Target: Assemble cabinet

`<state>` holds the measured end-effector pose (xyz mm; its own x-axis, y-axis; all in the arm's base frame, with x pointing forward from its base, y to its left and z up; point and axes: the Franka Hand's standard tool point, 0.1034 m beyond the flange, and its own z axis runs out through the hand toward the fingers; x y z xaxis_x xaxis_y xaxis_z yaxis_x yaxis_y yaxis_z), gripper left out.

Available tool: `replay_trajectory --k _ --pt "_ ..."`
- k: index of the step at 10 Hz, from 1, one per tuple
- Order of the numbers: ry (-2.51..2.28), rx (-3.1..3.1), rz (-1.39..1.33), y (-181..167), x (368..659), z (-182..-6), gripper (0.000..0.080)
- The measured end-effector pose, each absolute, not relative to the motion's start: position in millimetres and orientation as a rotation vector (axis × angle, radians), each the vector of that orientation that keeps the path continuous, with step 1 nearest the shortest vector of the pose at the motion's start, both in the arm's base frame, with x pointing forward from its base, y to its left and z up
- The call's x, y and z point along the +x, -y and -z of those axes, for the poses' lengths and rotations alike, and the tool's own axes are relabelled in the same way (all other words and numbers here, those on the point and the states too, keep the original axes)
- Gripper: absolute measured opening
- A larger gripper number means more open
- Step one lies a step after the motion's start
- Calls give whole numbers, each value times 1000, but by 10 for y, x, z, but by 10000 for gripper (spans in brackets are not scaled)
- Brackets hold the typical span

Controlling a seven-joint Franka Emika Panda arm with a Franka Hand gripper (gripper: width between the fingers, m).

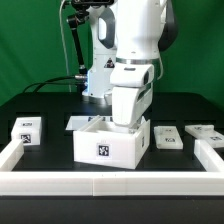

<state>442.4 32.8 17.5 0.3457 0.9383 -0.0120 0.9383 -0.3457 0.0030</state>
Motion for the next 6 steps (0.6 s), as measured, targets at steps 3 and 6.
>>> replay_trajectory --k 3,6 --pt "-1900 2492 38 -296 4480 -180 34" --pt "-2064 2353 37 -339 4712 -179 34"
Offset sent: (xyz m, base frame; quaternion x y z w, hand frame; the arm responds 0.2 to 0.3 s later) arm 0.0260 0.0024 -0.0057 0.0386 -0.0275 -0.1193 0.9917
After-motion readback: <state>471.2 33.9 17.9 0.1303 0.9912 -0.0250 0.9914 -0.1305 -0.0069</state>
